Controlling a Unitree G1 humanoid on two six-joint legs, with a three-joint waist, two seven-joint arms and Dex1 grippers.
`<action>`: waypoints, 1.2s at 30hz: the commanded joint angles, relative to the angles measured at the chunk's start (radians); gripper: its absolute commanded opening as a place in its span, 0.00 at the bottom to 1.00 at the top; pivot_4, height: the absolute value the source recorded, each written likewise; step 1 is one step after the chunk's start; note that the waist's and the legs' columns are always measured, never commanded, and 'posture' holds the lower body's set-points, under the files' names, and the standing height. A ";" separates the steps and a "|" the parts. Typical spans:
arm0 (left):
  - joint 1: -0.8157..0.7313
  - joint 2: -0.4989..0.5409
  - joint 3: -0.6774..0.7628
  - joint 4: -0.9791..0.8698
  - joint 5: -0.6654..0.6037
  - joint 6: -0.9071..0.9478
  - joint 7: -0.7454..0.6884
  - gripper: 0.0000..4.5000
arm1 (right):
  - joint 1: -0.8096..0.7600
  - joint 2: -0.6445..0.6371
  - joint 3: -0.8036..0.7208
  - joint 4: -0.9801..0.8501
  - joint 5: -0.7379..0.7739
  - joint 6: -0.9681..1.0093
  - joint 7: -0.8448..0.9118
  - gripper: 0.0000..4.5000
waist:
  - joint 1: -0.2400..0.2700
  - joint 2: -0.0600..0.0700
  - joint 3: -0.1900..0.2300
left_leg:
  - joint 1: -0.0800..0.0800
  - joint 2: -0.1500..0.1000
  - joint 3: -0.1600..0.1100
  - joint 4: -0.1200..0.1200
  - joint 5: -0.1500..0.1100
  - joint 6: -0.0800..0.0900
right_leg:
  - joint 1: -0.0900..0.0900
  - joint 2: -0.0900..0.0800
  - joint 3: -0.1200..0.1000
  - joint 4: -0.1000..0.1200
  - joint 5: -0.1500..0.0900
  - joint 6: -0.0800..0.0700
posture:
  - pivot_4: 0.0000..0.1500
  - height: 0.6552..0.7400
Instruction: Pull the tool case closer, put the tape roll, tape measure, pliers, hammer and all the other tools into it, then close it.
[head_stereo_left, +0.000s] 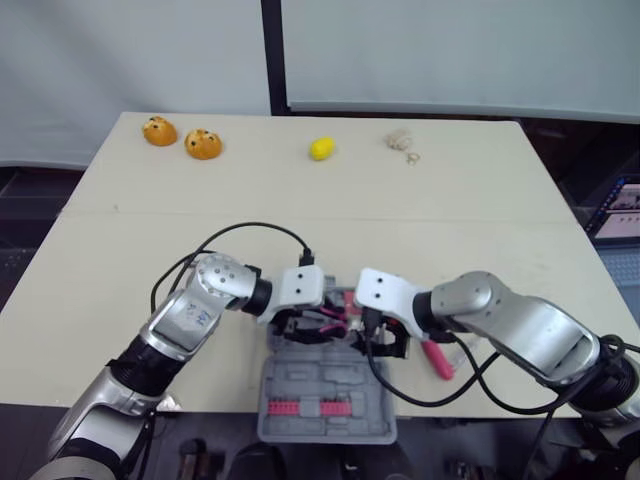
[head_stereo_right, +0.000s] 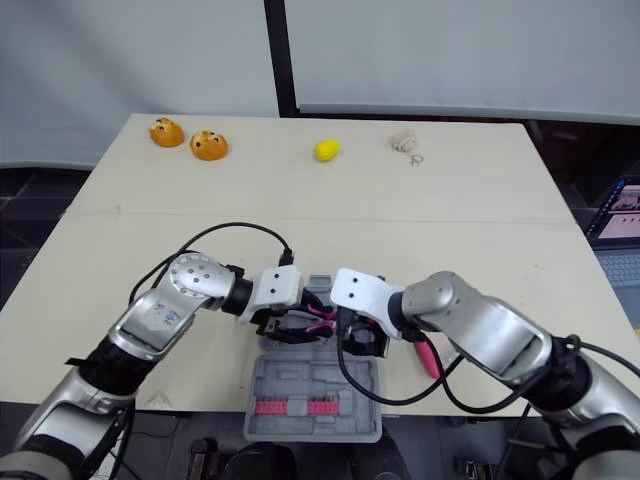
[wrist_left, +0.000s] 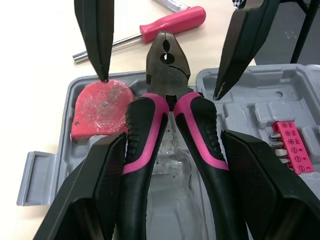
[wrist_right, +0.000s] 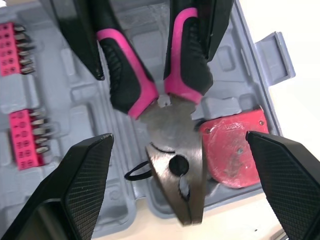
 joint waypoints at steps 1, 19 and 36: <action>-0.017 -0.009 0.013 -0.043 -0.008 -0.015 0.008 0.58 | 0.005 0.003 -0.016 -0.003 -0.021 -0.028 0.023 1.00 | 0.000 0.000 0.000 | 0.000 0.000 0.000 0.000 0.000 0.000 | 0.000 0.000 0.000 0.000 0.000 0.000 | 1.00 1.00; -0.007 -0.013 0.034 0.005 -0.033 -0.062 -0.023 0.82 | 0.011 -0.012 -0.044 -0.039 -0.054 -0.054 0.100 0.22 | 0.000 0.000 0.000 | 0.000 0.000 0.000 0.000 0.000 0.000 | 0.000 0.000 0.000 0.000 0.000 0.000 | 1.00 1.00; 0.109 0.247 0.292 0.530 -0.200 -0.597 -0.473 1.00 | -0.212 0.146 0.112 0.059 -0.050 0.151 0.103 0.22 | -0.028 0.001 0.000 | -0.003 0.001 0.000 -0.002 0.001 -0.002 | -0.005 -0.001 -0.002 0.001 -0.002 -0.003 | 1.00 1.00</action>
